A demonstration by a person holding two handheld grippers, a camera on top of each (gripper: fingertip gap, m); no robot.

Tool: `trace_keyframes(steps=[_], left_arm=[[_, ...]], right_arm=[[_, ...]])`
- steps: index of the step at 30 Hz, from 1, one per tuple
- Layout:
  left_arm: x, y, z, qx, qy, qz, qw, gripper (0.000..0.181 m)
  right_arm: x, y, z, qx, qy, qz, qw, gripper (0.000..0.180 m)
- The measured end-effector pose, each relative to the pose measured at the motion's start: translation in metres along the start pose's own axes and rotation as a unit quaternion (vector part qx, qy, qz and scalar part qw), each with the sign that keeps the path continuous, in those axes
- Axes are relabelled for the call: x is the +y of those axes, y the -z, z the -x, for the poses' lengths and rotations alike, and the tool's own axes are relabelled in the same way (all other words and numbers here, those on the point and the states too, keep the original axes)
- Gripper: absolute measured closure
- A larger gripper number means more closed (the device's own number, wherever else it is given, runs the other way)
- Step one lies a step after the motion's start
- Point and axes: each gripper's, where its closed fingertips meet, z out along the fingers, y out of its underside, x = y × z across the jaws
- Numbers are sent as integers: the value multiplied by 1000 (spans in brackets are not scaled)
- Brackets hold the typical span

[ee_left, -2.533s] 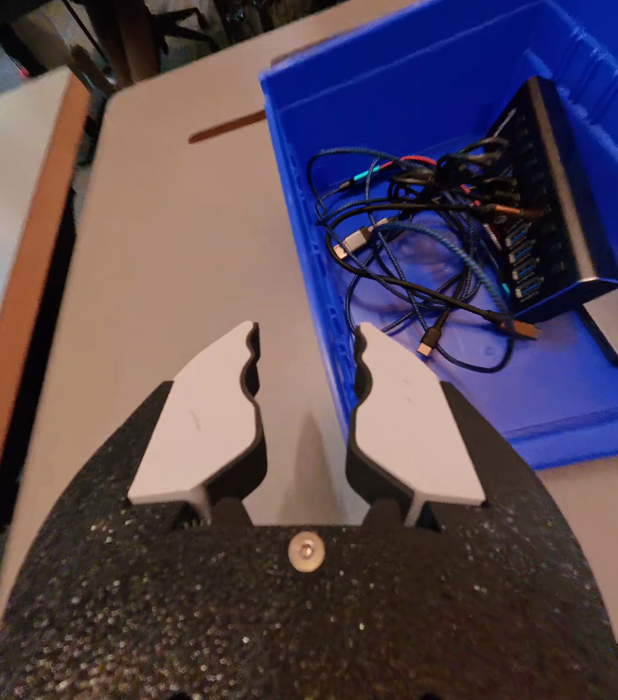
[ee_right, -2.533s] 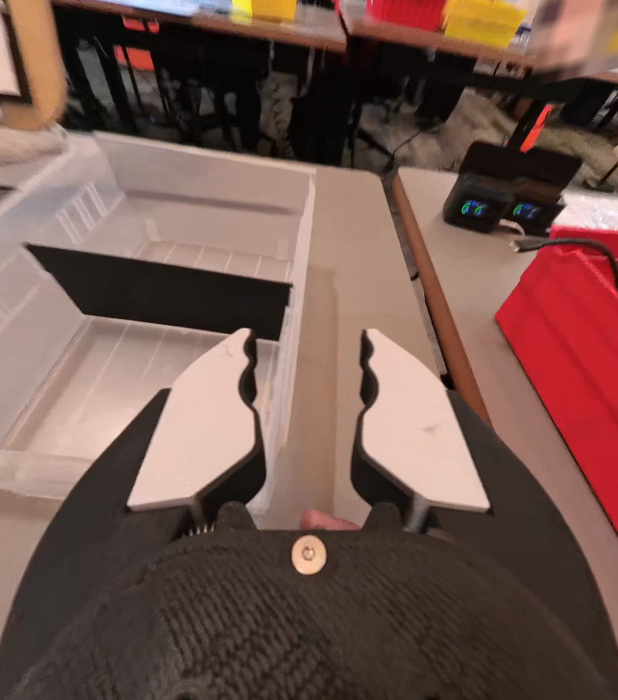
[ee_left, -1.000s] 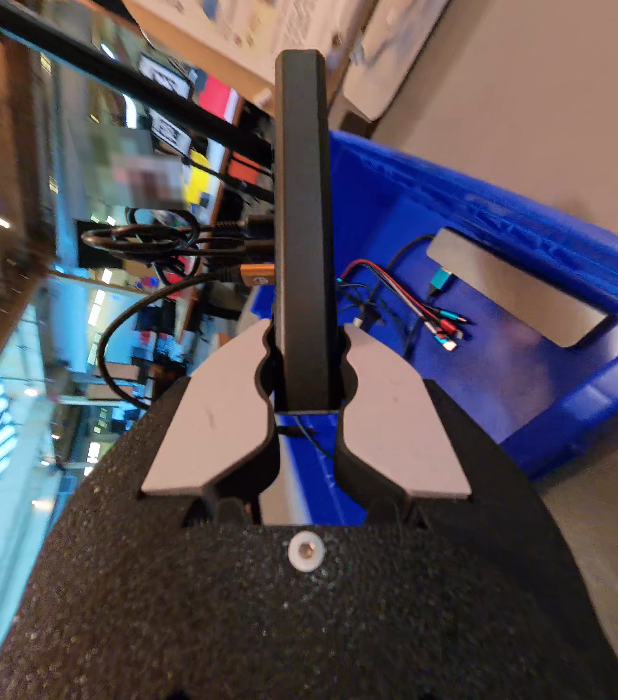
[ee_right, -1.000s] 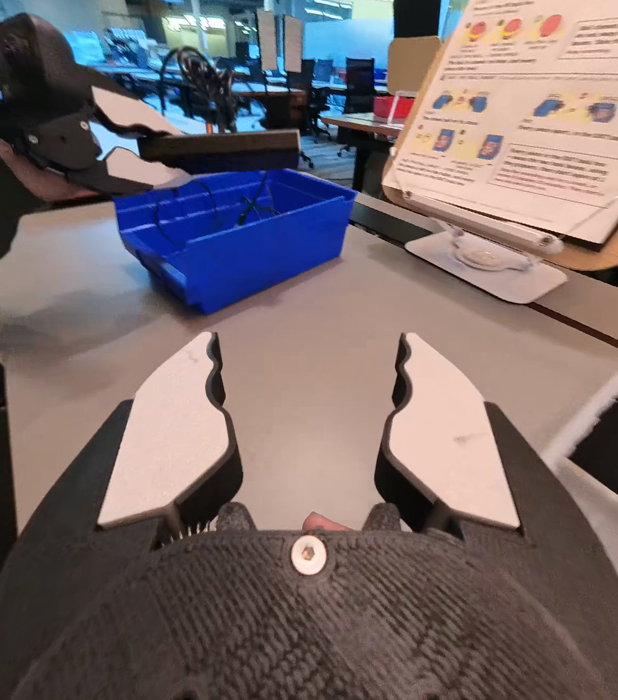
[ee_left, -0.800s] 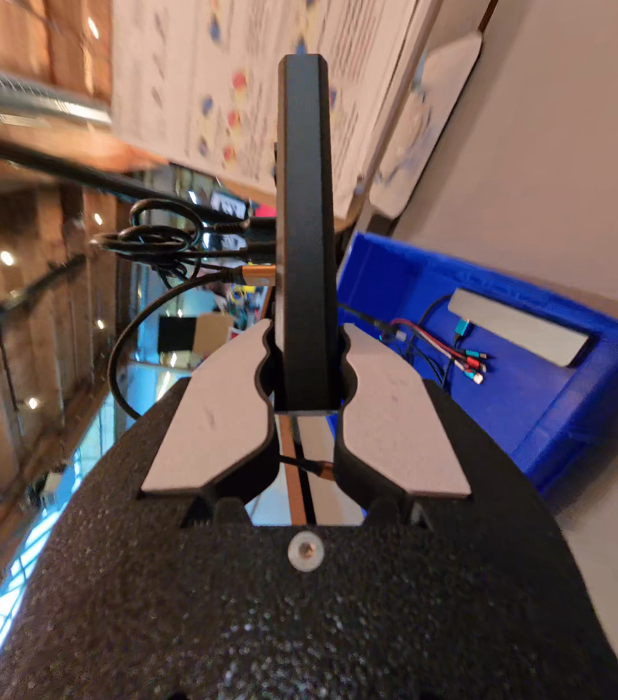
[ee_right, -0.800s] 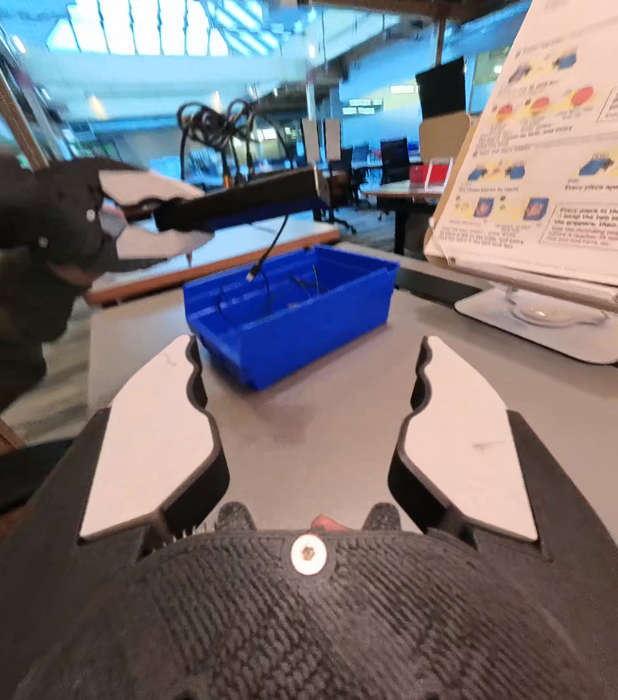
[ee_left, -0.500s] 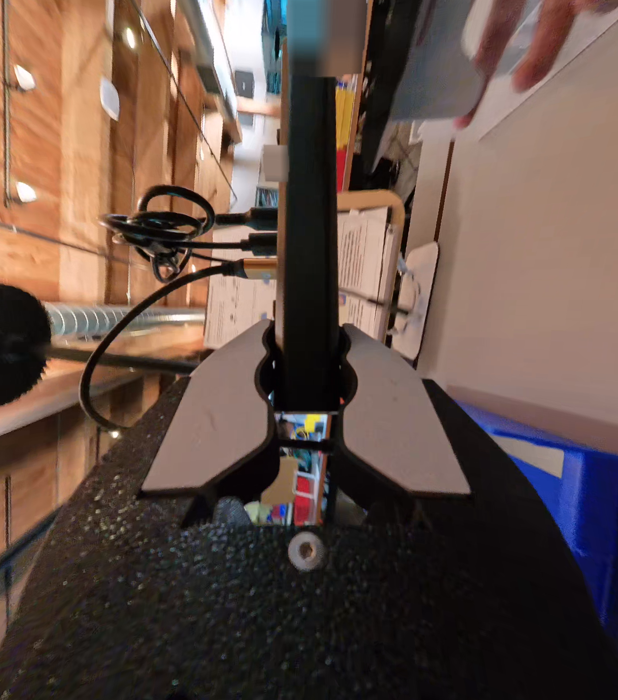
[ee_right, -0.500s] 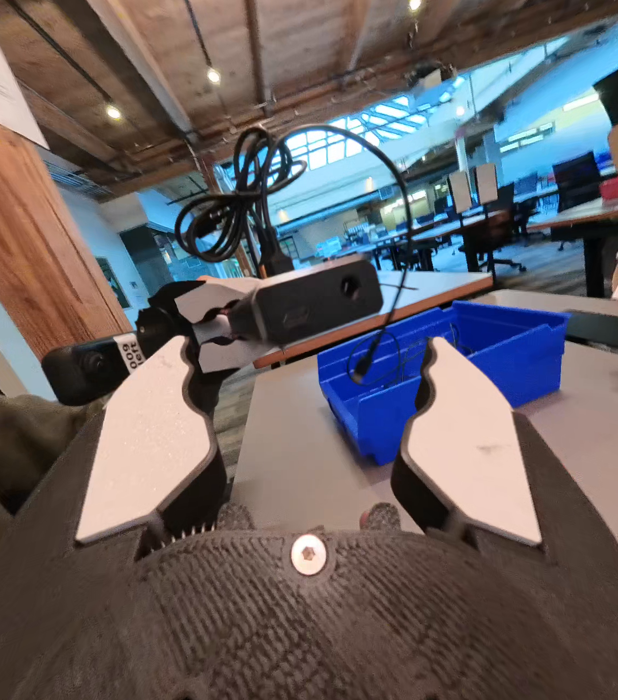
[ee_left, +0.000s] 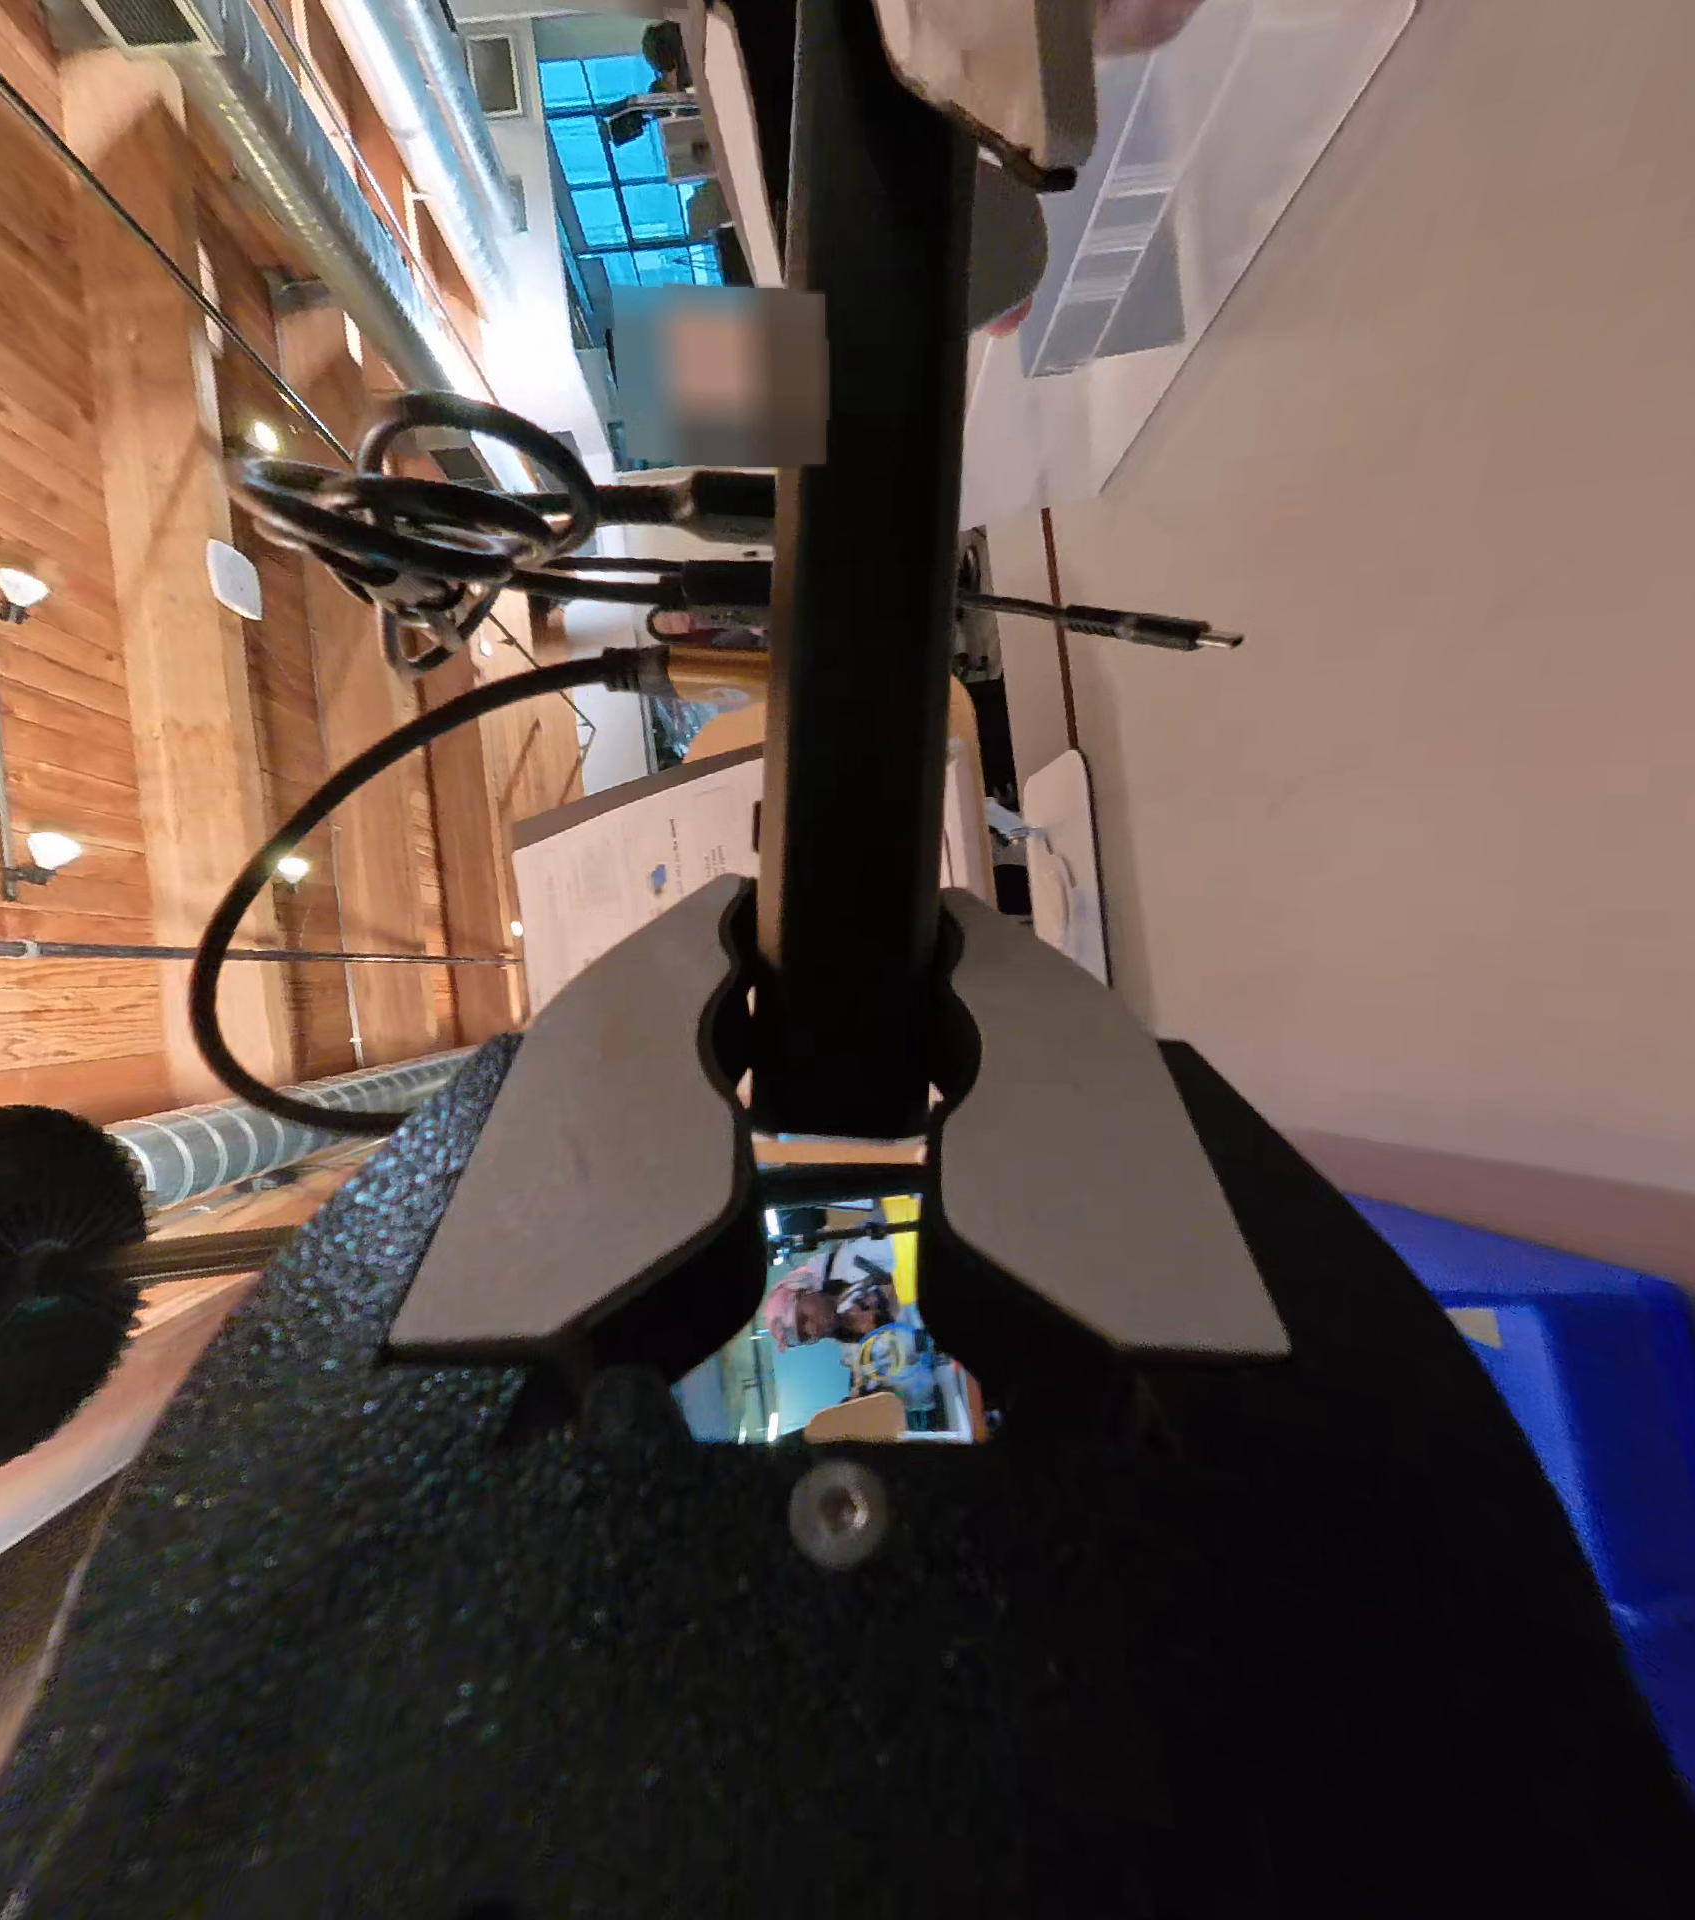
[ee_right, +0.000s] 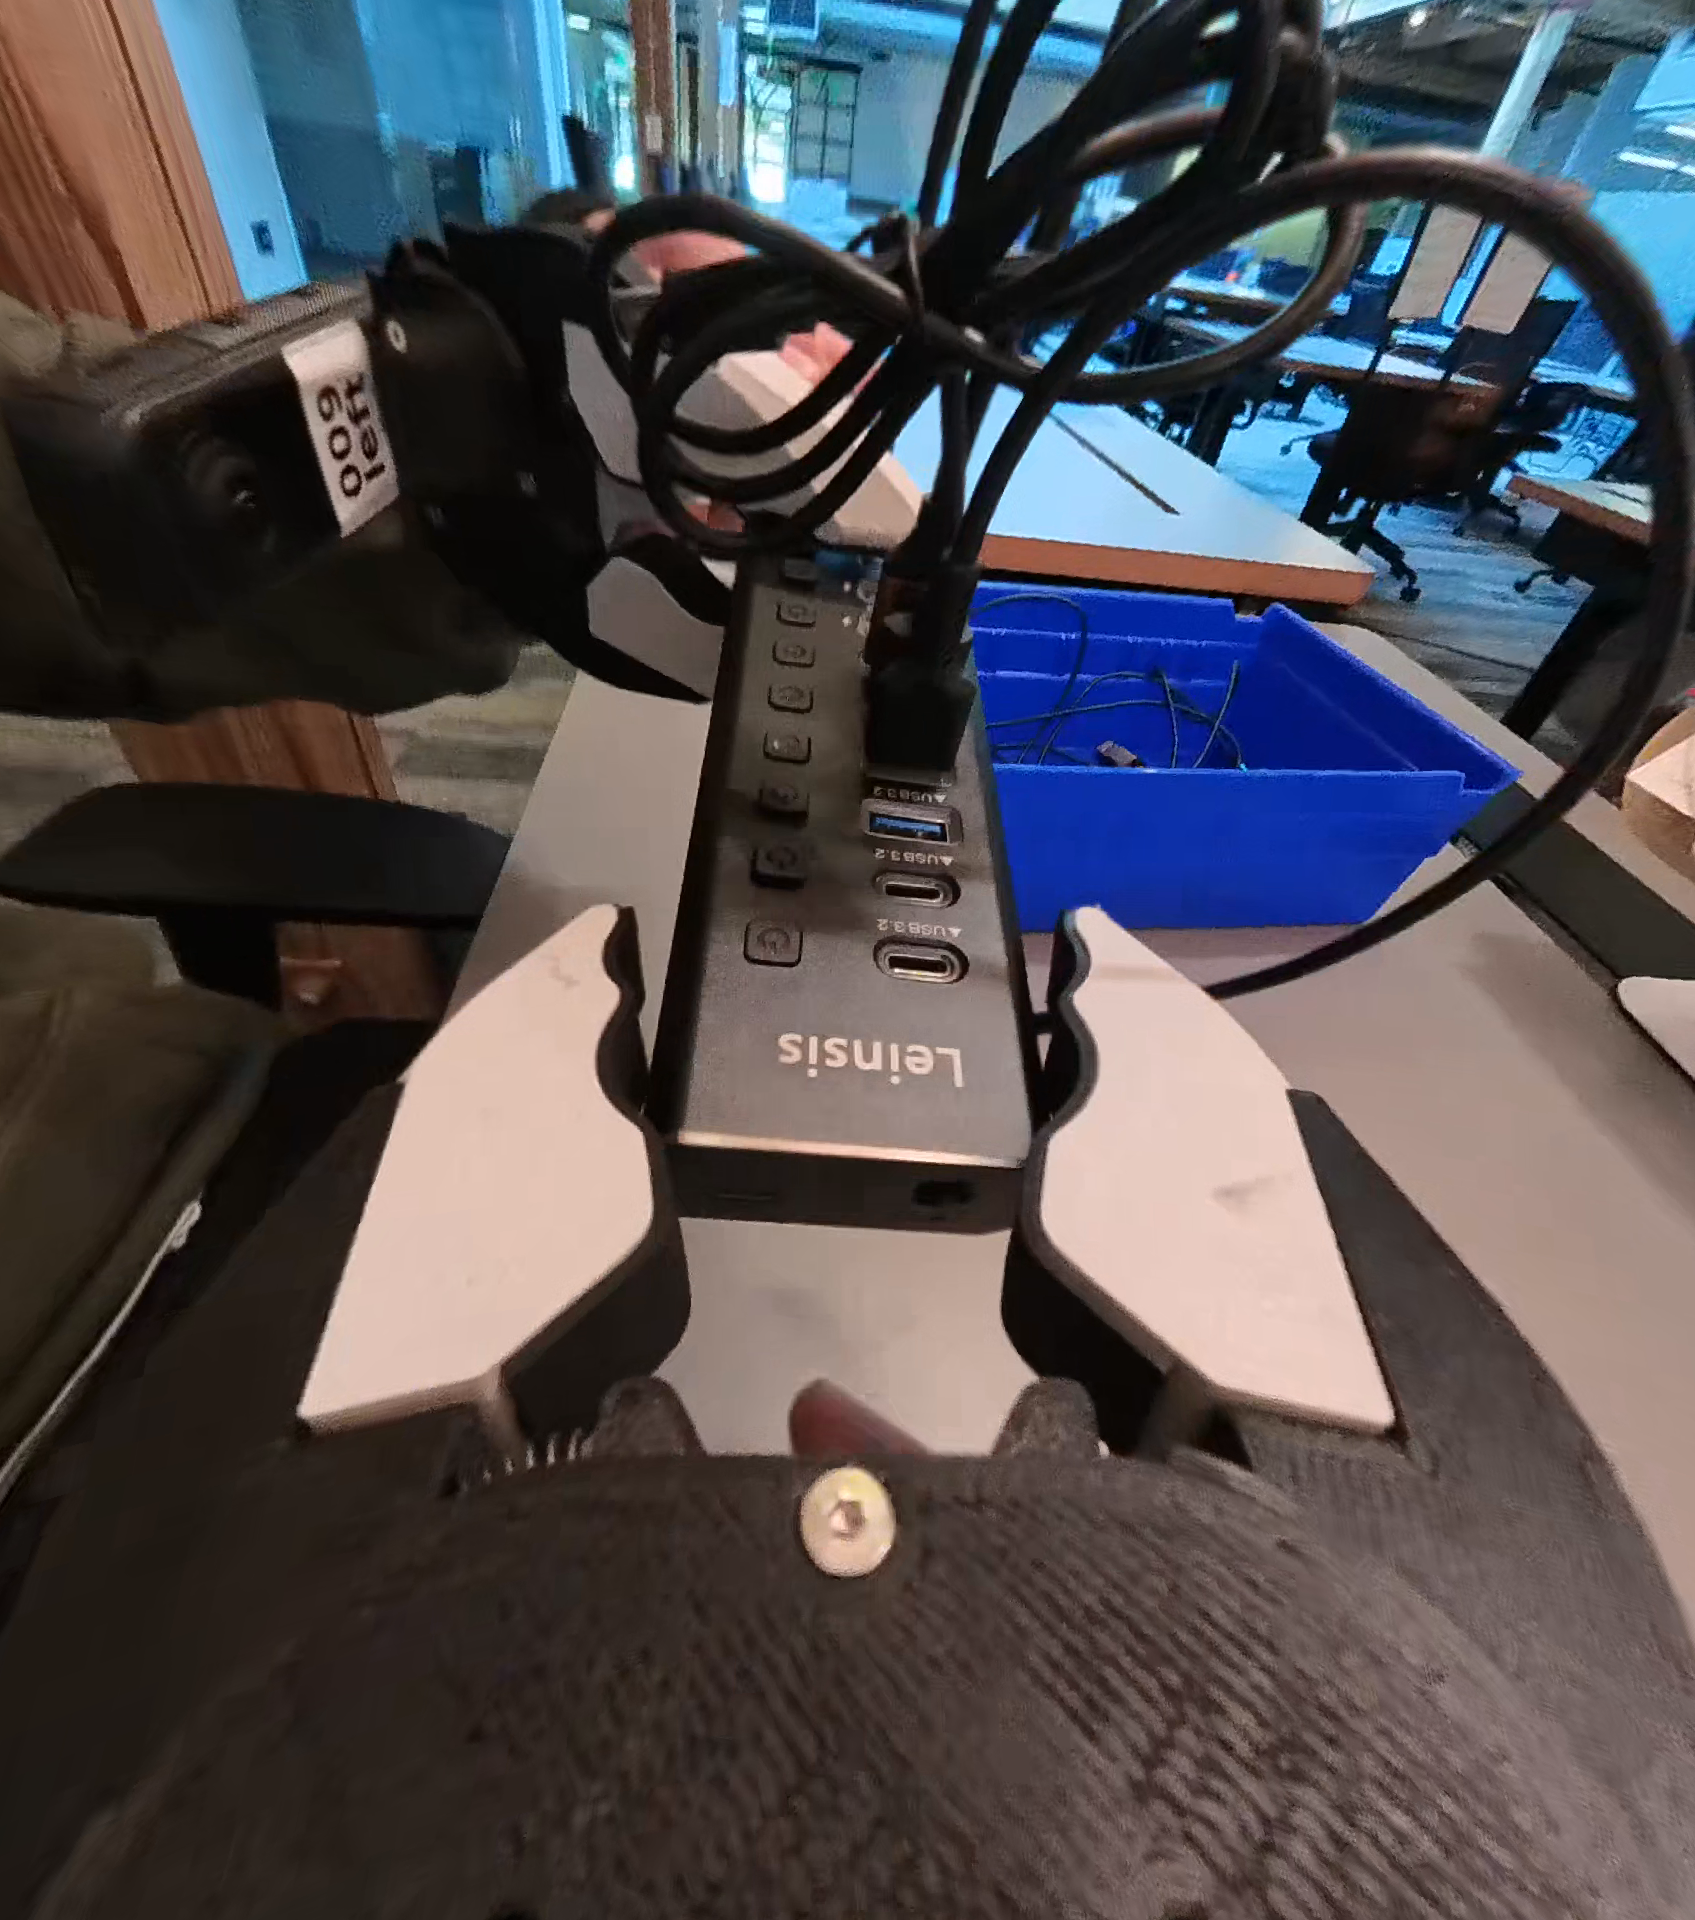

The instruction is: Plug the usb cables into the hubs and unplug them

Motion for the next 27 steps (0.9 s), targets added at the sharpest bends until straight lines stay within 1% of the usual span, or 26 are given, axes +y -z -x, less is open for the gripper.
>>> trace_keyframes(steps=[2,6,9,11,12,16,18,19,20,22,23,24,25,26,27], left_arm=[[1,-3,-6,5,16,-4,1000,151],[2,-10,-19,14,46,-14,999,150],[5,-16,-25,33,78,-14,996,144],[7,-21,-24,30,89,-3,996,137],[8,-23,-23,27,82,3,996,133],[2,-31,-15,-19,42,20,999,114],[-1,-32,-10,-65,6,41,997,102],[-4,-32,-11,-72,-17,52,996,89],[-9,-33,-15,-76,-31,59,995,81],[-17,-36,-23,-84,-40,74,993,88],[-17,-39,-24,-98,-42,90,990,93],[-13,-42,-24,-113,-39,111,987,103],[-10,-45,-24,-123,-29,122,984,112],[-8,-49,-27,-113,-19,124,986,131],[-5,-54,-32,-105,-12,129,986,130]], right_arm=[[1,1,2,0,-15,-16,1000,106],[13,0,3,17,-57,-22,998,106],[19,-1,2,4,-156,-39,987,107],[17,-1,-1,-1,-232,-76,970,107],[16,-2,-2,-11,-273,-93,958,107],[8,-1,-4,-41,-364,-155,918,107],[-2,3,-8,-41,-389,-179,903,107],[-5,5,-12,-29,-403,-181,897,108],[-9,8,-16,-10,-408,-187,893,109],[-13,12,-17,-1,-400,-187,897,115],[-13,12,-14,-10,-401,-185,897,128],[-14,10,-10,-22,-402,-188,896,143],[-12,10,-10,-12,-390,-195,900,179],[-6,9,-16,10,-413,-196,889,179],[-3,9,-21,11,-431,-202,879,179]])
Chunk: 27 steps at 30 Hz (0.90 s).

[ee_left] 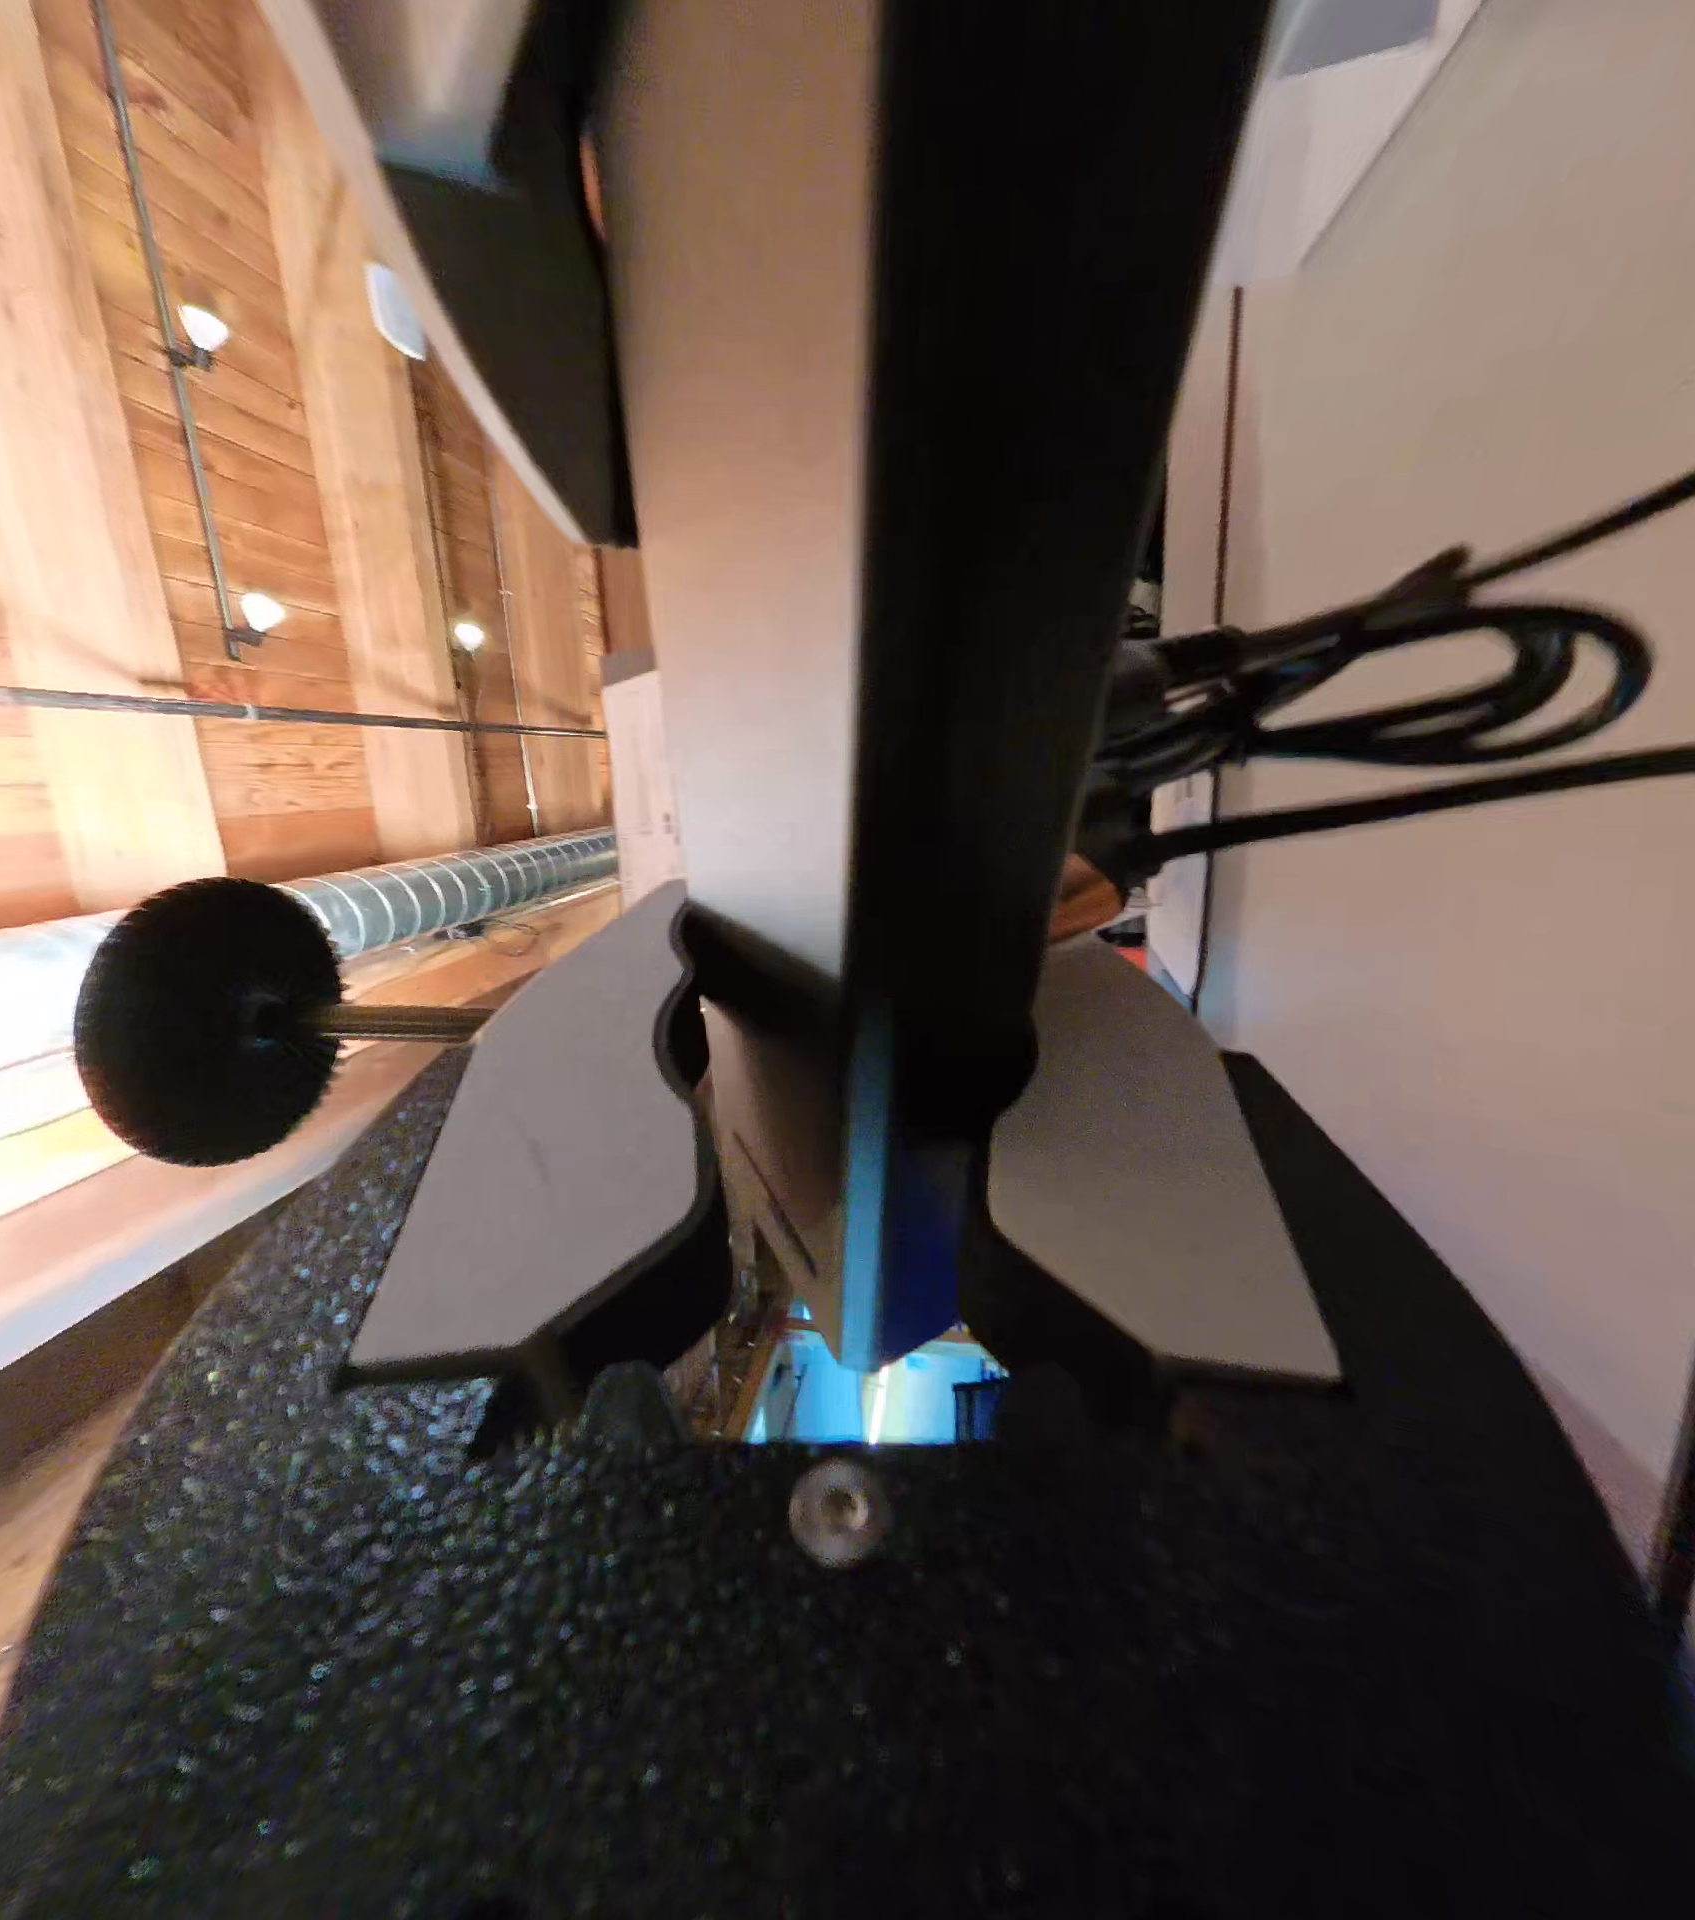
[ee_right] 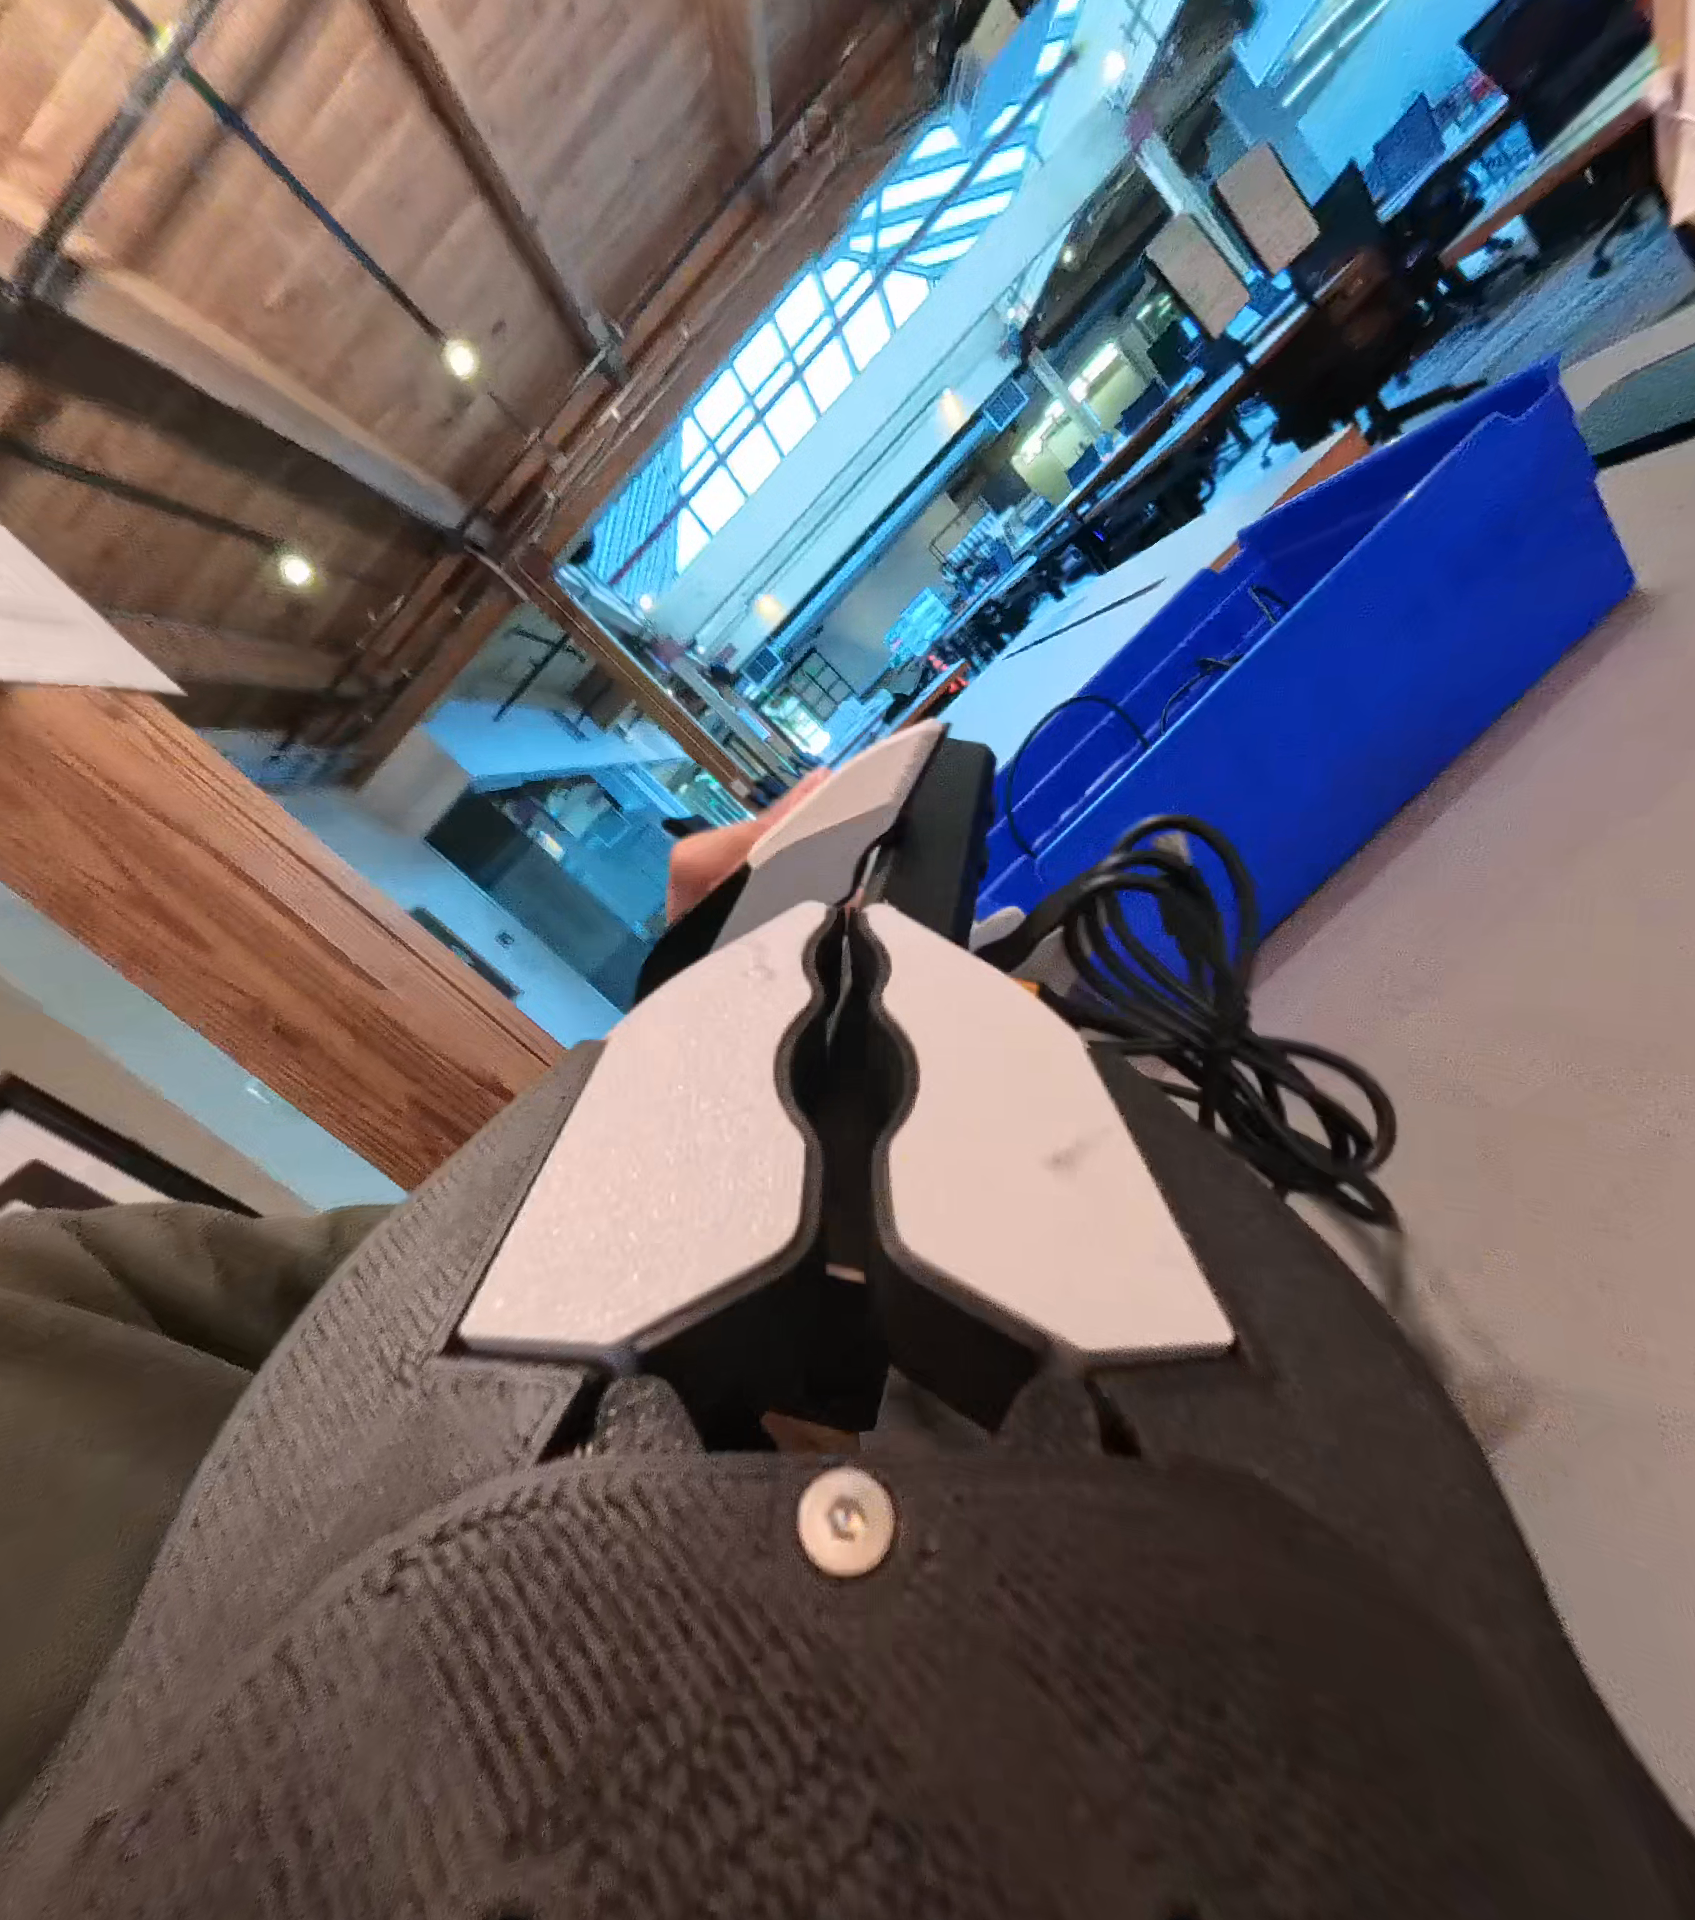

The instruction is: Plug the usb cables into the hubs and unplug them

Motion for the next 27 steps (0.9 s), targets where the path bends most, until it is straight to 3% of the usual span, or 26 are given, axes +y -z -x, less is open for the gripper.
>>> trace_keyframes(steps=[3,7,12,14,16,19,23,27], left_arm=[[-6,-4,-34,61,28,-21,998,132],[-1,0,-58,93,18,-11,995,133],[17,-6,-43,109,111,10,988,135],[15,-6,-33,108,167,-2,980,135],[8,-3,-25,114,228,-19,967,135],[-5,0,-14,120,285,-30,951,135],[-30,0,-7,133,348,-52,926,135],[-57,8,-11,196,398,-118,888,128]], right_arm=[[13,9,-25,21,10,63,998,174],[-7,24,-17,60,136,64,987,138],[-9,33,-13,121,368,110,915,93],[-3,30,-19,131,420,124,889,83],[5,23,-18,113,425,120,890,76],[8,7,3,63,422,71,901,85],[-5,-4,24,81,504,-9,860,103],[-1,-3,39,45,500,39,864,108]])
